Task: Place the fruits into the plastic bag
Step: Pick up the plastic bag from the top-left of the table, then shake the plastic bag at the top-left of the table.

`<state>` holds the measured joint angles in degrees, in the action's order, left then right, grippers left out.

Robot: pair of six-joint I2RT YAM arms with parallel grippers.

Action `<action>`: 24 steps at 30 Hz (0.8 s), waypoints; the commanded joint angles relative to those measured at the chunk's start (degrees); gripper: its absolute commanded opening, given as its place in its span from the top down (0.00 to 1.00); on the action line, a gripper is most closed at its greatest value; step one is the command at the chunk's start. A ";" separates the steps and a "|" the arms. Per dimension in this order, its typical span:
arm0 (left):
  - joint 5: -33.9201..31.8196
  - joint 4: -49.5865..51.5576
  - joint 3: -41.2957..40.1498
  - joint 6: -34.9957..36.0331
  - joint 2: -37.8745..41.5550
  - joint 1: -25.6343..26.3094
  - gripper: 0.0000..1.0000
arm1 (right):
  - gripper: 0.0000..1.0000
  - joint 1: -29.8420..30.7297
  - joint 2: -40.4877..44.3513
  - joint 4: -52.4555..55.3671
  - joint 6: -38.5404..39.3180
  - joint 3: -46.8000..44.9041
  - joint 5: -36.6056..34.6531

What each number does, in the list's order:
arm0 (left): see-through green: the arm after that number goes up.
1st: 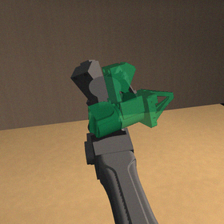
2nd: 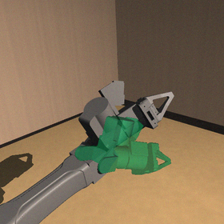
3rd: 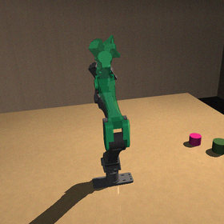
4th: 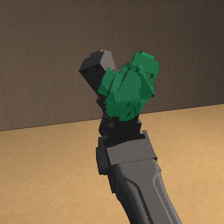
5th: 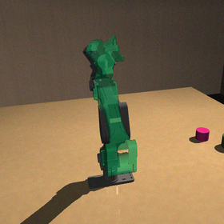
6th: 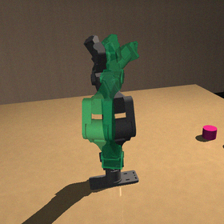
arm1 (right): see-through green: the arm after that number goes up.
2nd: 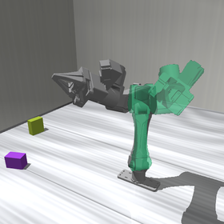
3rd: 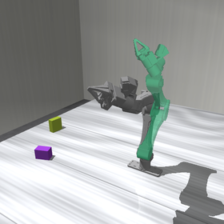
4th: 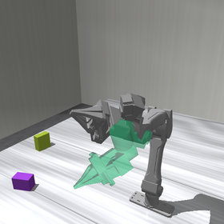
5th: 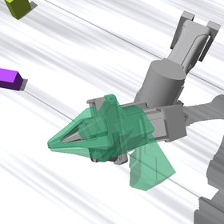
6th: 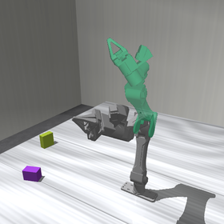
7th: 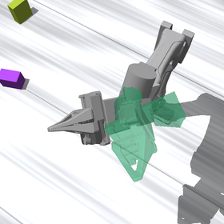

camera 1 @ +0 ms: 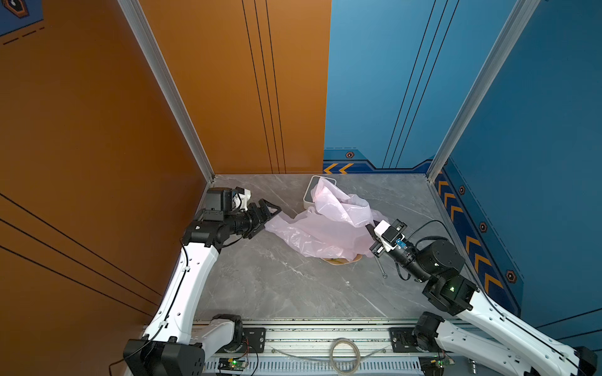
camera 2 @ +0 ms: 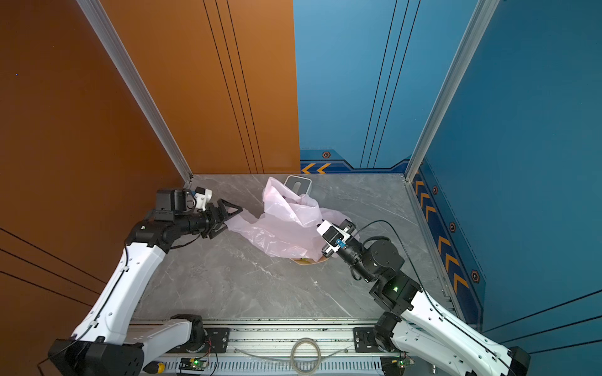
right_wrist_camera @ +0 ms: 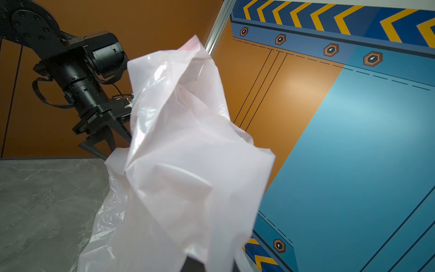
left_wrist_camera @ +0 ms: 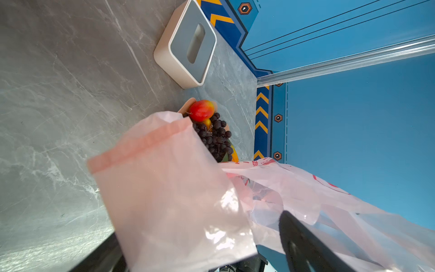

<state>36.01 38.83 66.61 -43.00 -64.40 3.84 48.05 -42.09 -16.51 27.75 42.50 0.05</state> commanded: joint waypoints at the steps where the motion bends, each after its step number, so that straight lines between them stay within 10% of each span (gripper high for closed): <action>1: -1.93 0.90 -0.26 2.02 -0.57 0.21 0.09 | 1.00 0.45 0.60 -2.28 -1.97 -0.55 1.08; 6: -2.99 0.86 1.22 2.57 -3.18 1.29 0.12 | 1.00 0.62 0.78 -2.47 -2.22 -0.78 0.85; 14: -4.41 0.09 2.85 2.21 -2.89 1.79 1.00 | 1.00 0.62 0.52 -4.75 -4.19 -2.42 -0.57; 24: -13.99 -4.47 17.52 8.10 7.27 2.23 1.00 | 1.00 0.37 -11.10 -19.65 -13.35 4.04 0.72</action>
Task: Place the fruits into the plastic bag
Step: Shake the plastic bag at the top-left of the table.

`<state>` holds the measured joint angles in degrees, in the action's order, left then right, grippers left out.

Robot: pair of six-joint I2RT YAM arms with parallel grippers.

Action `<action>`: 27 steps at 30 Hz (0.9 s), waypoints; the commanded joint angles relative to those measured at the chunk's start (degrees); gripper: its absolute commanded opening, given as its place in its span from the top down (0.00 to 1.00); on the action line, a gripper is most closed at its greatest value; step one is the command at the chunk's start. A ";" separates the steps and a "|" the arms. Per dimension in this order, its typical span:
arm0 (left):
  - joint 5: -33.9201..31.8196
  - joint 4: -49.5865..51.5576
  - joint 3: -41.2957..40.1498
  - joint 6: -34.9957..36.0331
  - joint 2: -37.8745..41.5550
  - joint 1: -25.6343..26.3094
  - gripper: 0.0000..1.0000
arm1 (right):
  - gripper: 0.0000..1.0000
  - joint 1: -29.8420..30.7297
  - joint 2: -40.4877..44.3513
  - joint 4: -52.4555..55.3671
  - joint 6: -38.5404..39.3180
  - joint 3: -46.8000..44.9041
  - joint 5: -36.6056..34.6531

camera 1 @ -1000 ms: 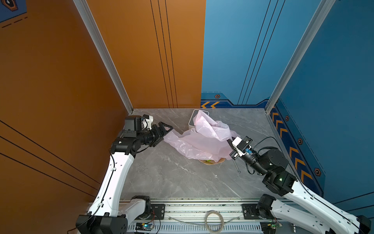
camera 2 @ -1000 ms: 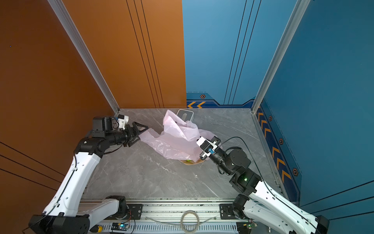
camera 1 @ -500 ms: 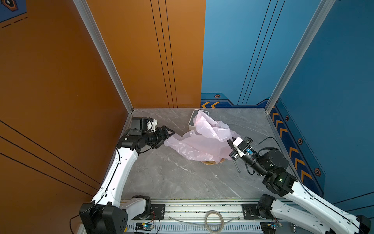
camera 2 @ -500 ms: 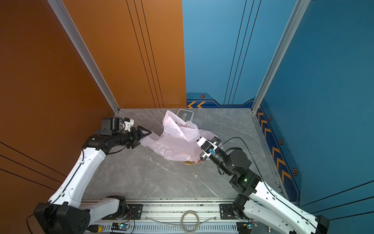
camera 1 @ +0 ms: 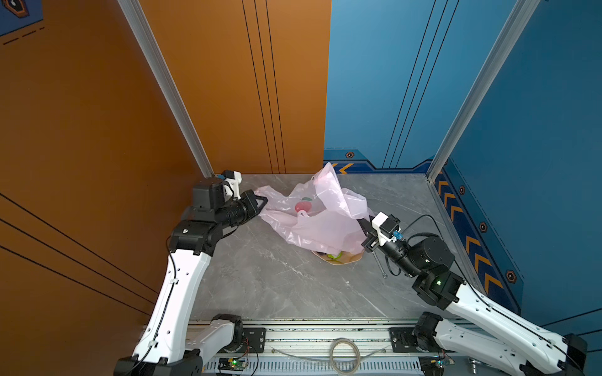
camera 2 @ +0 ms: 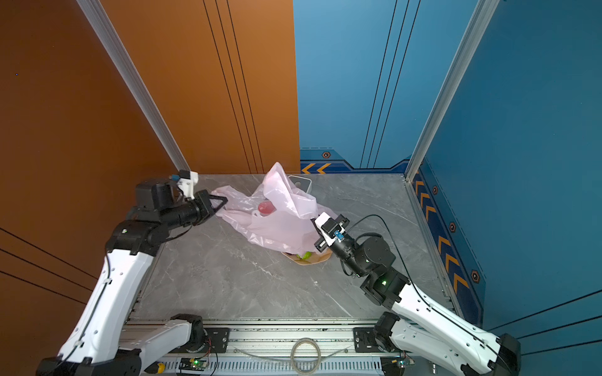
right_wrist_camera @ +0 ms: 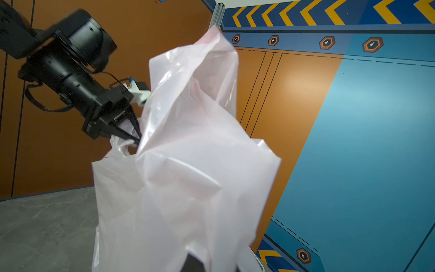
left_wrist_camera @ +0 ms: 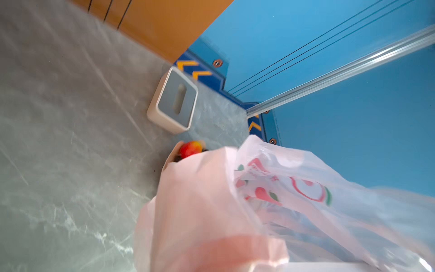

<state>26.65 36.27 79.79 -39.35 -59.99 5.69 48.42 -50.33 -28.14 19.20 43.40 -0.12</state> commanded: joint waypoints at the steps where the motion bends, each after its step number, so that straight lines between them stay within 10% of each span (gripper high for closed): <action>1: -5.65 -1.84 5.09 5.52 3.69 0.37 1.00 | 1.00 -0.04 -4.54 -9.75 -5.93 3.73 1.17; 4: -7.75 -1.90 4.20 8.62 6.55 0.55 1.00 | 0.97 -0.40 -8.35 -11.15 -9.77 4.85 2.54; 9: -9.46 -2.17 -2.93 11.42 11.84 1.06 1.00 | 0.26 -0.42 -8.43 -9.91 -16.78 1.56 1.30; 12: -9.25 -3.03 -6.63 12.02 14.61 1.42 1.00 | 0.09 -0.27 -3.48 -3.59 -22.28 -1.47 -0.51; 20: -7.37 -4.10 -8.29 10.77 17.45 3.89 1.00 | 0.01 -6.29 13.10 45.03 -53.36 9.22 -0.71; 27: -7.32 -6.63 -9.62 7.68 17.22 7.82 1.00 | 0.00 -13.18 -1.00 68.94 -66.96 30.60 21.45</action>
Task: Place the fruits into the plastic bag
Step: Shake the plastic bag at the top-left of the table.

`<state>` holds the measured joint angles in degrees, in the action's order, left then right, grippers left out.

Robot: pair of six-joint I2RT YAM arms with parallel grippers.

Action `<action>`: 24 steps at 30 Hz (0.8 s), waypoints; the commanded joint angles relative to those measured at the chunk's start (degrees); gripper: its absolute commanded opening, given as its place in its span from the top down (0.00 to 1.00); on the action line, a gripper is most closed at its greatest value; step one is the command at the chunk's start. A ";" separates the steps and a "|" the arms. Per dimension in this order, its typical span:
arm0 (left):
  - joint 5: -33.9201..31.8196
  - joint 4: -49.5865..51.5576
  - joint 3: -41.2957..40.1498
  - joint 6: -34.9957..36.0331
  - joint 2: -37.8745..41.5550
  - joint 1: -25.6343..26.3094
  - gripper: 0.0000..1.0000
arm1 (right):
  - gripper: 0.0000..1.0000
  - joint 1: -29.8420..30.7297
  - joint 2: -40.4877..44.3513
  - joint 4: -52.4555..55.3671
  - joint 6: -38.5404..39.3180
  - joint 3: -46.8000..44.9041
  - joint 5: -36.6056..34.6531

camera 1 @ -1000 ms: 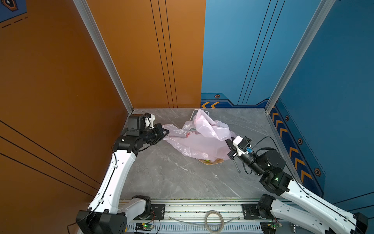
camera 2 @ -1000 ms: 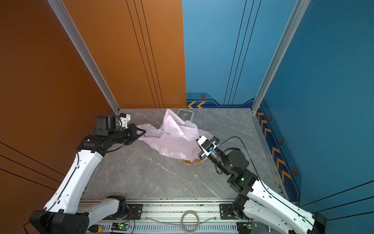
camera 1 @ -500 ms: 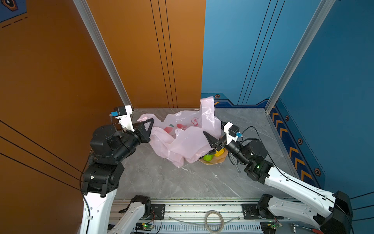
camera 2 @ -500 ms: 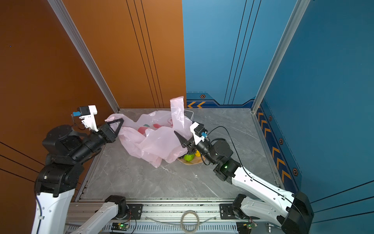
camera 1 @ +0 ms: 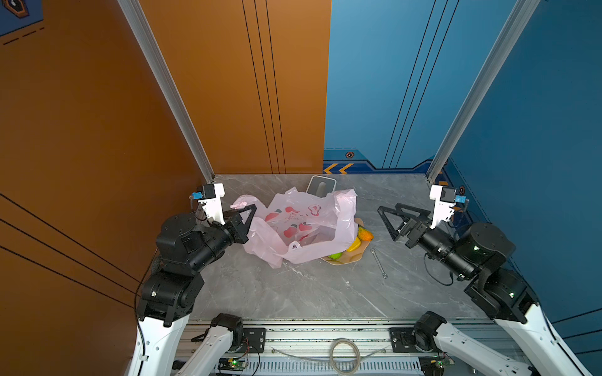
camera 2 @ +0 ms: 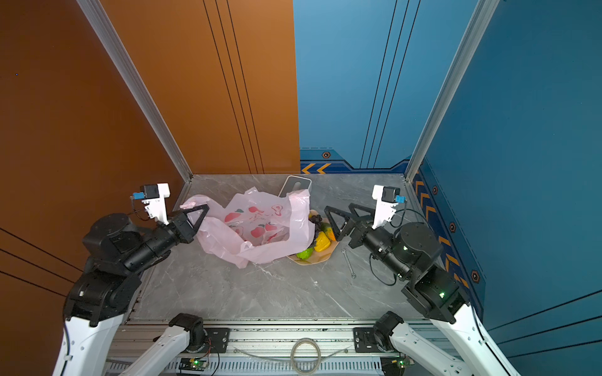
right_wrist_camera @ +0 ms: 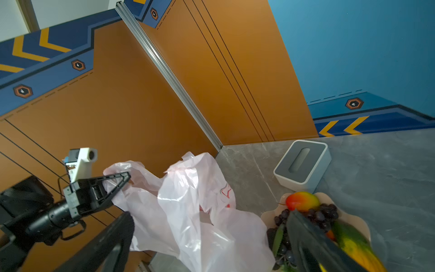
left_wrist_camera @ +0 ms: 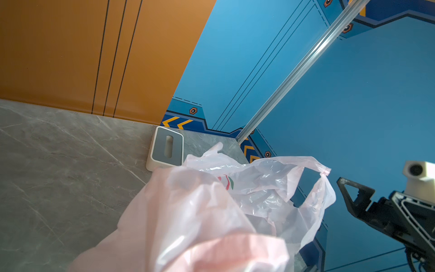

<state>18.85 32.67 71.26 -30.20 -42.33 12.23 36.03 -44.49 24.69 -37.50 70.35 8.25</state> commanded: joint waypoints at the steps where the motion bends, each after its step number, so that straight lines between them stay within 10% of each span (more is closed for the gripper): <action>1: 0.41 -3.48 -1.13 -1.87 -0.64 1.79 1.00 | 0.01 -0.78 -8.59 16.00 -11.77 4.98 15.35; 24: -4.28 -4.44 1.68 -0.04 -4.24 11.17 1.00 | 0.09 2.99 -25.78 21.70 -3.91 22.20 14.18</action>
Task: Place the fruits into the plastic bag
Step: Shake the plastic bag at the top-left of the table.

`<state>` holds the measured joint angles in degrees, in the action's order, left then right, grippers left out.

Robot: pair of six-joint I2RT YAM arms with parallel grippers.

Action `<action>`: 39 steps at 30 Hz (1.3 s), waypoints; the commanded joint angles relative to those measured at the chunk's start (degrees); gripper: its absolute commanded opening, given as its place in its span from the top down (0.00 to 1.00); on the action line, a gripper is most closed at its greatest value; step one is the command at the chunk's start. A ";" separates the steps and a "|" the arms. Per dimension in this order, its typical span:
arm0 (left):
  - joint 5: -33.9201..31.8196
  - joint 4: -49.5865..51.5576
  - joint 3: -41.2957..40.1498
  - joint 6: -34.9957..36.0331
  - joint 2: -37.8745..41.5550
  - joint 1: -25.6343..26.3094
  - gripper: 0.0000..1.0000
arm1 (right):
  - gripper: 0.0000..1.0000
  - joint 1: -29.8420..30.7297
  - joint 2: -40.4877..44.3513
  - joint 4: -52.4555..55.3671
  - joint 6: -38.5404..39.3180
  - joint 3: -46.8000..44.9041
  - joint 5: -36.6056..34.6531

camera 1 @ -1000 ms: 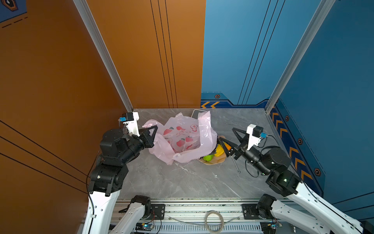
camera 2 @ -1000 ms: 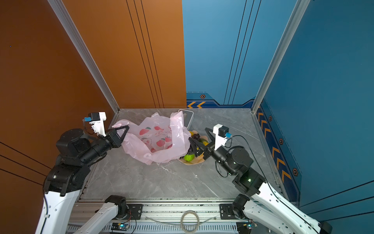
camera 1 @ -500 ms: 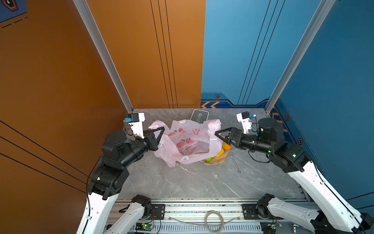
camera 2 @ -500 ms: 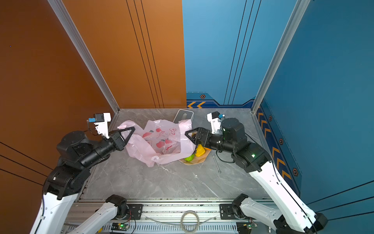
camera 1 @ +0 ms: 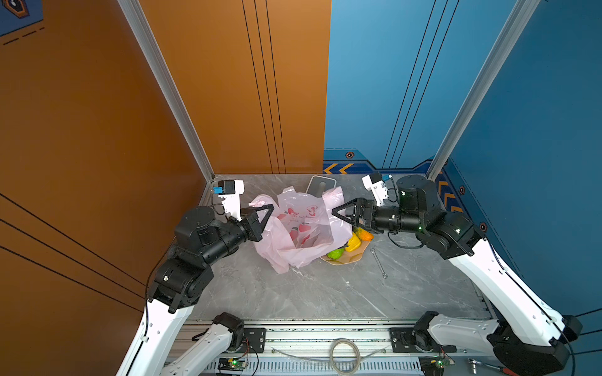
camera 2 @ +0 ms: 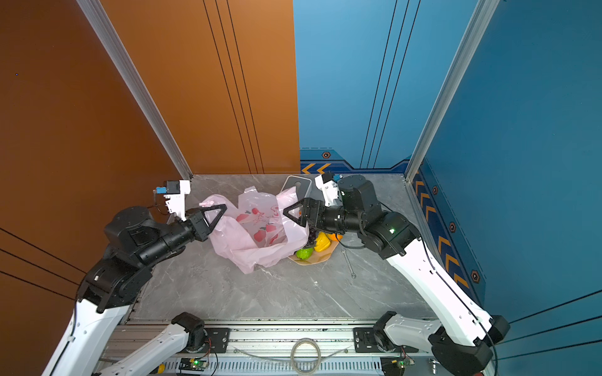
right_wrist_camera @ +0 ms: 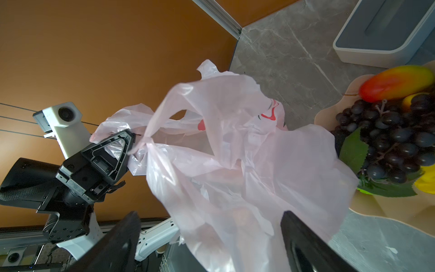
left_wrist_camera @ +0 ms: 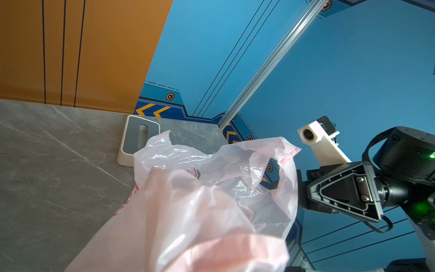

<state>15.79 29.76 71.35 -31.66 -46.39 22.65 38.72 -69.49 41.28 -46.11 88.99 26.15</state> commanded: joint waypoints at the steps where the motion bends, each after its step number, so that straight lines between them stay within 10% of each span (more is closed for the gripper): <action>1: -1.21 -1.55 1.60 1.51 -0.27 0.73 1.00 | 0.09 0.18 -1.27 6.12 5.51 4.42 -3.87; 10: -1.05 -1.54 2.15 1.60 -0.67 0.73 1.00 | 0.08 -0.66 -5.65 20.70 14.22 18.11 -13.06; 23: -1.38 -1.54 3.43 1.64 -1.59 1.80 1.00 | 0.16 1.09 -6.18 9.04 5.50 12.21 6.53; 39: -0.90 -1.54 4.32 2.03 -2.77 3.36 1.00 | 0.30 4.00 -10.27 -0.18 1.70 9.11 10.65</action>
<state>15.11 29.67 73.76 -30.87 -49.17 25.34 43.07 -78.67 43.88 -43.88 98.78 35.44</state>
